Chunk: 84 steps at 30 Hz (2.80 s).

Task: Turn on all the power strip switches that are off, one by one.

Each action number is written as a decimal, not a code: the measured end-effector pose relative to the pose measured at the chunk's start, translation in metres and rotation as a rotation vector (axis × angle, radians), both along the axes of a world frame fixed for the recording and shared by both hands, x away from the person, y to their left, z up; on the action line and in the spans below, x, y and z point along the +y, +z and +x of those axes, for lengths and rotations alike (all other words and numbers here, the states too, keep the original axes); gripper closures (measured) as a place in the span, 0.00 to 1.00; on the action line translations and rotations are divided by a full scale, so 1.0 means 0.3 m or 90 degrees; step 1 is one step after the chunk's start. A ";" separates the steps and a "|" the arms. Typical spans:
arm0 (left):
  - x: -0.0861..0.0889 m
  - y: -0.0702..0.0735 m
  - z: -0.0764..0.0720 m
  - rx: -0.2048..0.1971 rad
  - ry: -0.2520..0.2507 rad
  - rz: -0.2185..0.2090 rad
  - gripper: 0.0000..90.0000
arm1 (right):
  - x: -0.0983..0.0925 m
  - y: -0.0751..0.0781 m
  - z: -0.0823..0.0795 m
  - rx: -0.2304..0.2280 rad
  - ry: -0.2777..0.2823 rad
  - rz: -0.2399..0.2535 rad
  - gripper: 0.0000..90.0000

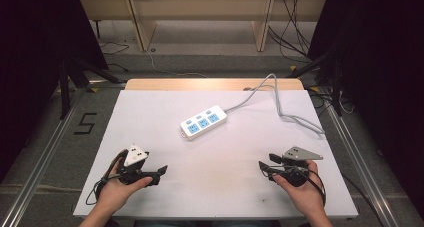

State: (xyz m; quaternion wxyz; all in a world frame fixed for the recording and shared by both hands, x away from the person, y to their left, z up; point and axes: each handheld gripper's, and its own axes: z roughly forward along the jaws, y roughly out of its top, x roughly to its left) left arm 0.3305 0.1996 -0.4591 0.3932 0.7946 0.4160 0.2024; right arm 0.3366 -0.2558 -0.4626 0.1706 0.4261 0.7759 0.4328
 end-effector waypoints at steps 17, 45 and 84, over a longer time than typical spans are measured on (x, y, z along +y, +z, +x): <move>-0.020 -0.019 0.008 0.001 -0.003 0.033 0.24 | 0.064 0.042 0.033 -0.013 0.020 -0.090 1.00; -0.137 0.016 0.110 -0.004 -0.016 0.086 0.99 | 0.049 0.004 0.030 0.030 -0.004 -0.047 0.61; -0.361 0.120 0.525 0.009 -0.033 0.100 0.99 | 0.054 -0.034 0.003 0.026 0.020 -0.025 0.50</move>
